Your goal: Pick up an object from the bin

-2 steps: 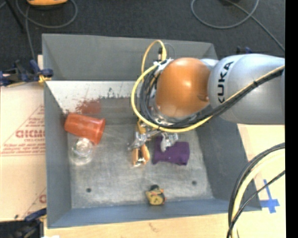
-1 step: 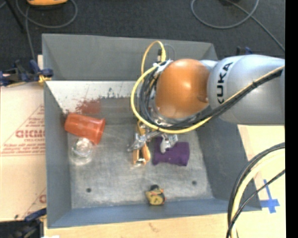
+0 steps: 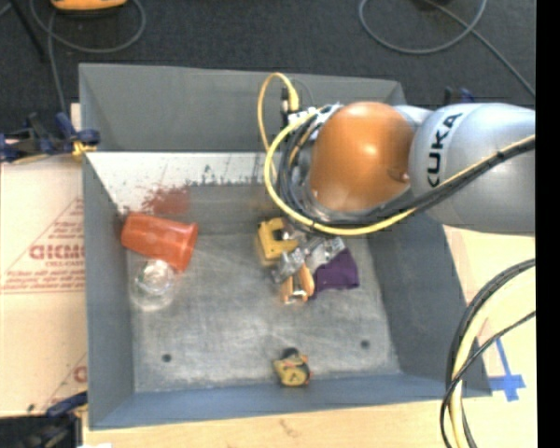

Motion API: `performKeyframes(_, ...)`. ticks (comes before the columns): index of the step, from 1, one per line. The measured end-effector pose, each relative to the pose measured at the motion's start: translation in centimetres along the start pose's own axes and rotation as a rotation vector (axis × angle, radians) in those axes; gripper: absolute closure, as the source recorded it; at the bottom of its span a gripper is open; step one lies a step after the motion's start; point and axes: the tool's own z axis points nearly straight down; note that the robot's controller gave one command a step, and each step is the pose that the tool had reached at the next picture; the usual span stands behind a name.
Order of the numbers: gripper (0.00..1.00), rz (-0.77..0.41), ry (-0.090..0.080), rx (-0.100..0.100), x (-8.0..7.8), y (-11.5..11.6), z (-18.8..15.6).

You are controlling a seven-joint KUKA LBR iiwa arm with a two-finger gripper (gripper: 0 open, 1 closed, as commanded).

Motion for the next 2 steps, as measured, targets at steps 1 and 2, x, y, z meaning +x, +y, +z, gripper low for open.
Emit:
performKeyframes(1,1.0,0.001,0.0,0.0,0.0,-0.01,0.0)
performKeyframes(2,1.0,-0.007,-0.002,-0.001,0.12,-0.21,0.02)
